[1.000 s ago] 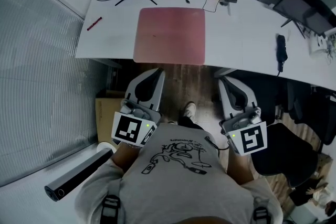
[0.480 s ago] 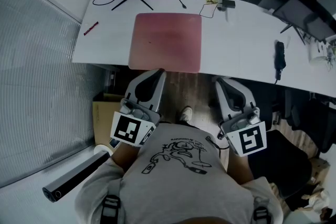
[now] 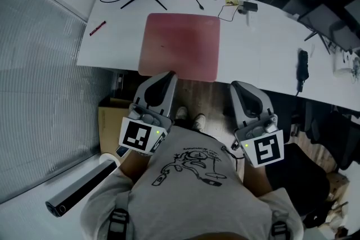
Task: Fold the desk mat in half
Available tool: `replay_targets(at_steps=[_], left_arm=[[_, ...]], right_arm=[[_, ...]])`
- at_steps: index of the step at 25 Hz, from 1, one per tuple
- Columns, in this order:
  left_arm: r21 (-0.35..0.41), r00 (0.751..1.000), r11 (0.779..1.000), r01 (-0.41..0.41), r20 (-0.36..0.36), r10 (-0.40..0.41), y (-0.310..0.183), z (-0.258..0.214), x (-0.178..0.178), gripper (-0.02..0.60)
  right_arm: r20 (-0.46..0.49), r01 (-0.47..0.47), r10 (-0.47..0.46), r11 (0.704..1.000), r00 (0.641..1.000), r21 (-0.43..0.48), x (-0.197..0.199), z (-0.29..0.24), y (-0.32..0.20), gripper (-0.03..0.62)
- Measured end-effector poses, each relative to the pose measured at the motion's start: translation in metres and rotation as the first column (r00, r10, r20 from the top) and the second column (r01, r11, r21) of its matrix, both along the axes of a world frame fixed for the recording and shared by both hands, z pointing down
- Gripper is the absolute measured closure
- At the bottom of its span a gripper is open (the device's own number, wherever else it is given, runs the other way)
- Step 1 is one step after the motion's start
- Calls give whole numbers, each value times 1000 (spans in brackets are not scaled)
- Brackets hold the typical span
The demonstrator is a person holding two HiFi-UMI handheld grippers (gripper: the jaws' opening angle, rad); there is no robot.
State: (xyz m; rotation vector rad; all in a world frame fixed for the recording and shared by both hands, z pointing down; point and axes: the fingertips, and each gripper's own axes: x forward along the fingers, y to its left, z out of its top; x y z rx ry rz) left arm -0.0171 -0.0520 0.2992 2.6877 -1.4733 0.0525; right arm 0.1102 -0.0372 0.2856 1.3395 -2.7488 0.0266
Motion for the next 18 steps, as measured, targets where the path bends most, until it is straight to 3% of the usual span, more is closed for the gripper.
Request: replay_targets(at_steps=[18], left_arm=[[-41, 1000, 999, -16, 25, 17, -49, 24, -81, 561]], right_arm=[[-34, -50, 50, 999, 998, 1, -71, -3, -42, 586]])
